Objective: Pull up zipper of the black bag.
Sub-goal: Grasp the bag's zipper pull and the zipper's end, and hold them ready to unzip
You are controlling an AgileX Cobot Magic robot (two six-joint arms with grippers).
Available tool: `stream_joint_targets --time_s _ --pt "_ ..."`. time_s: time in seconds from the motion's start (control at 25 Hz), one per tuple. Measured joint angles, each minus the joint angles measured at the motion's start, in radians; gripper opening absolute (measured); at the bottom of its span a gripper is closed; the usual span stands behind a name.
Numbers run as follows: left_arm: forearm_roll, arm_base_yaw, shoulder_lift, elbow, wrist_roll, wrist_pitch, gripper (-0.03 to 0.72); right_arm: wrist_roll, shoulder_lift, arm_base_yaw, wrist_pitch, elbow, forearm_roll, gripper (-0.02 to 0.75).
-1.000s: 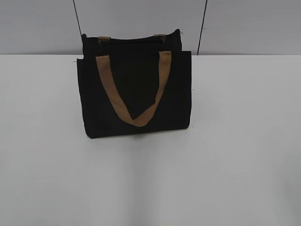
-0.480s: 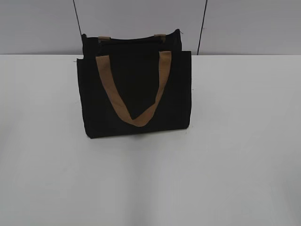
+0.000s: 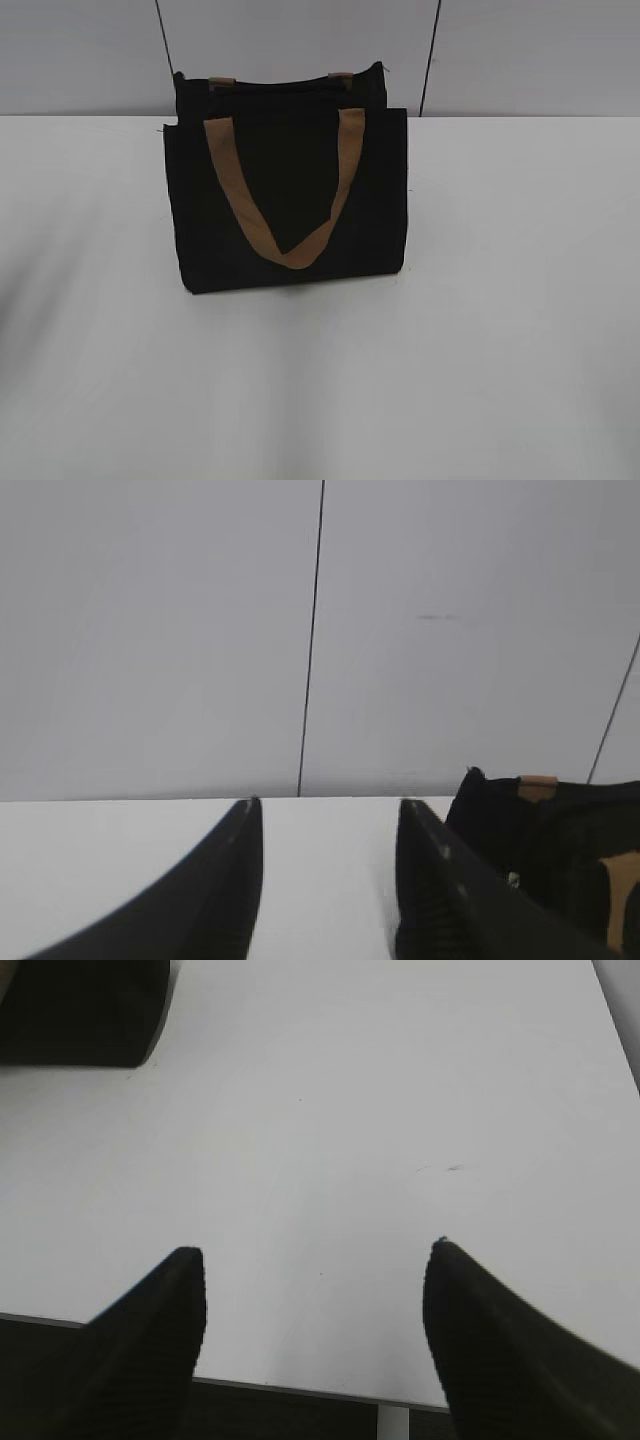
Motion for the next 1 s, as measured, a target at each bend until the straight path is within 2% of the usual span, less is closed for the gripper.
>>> stream_joint_targets --time_s 0.2,0.4,0.64,0.8,1.0 --pt "0.01 -0.037 0.214 0.046 -0.078 -0.264 0.337 0.0 0.0 0.0 0.0 0.0 0.0 0.519" --pt "0.09 -0.06 0.426 0.047 -0.089 -0.434 0.336 0.0 0.0 0.0 0.0 0.0 0.0 0.519" --pt "0.106 -0.06 0.717 0.047 -0.094 -0.626 0.336 0.0 0.0 0.0 0.0 0.0 0.0 0.519" --pt "0.137 -0.06 0.866 0.041 -0.094 -0.697 0.336 0.0 0.0 0.0 0.0 0.0 0.0 0.519" --pt "0.236 -0.034 1.011 -0.044 -0.096 -0.692 0.336 0.0 0.0 0.0 0.0 0.0 0.0 0.519"
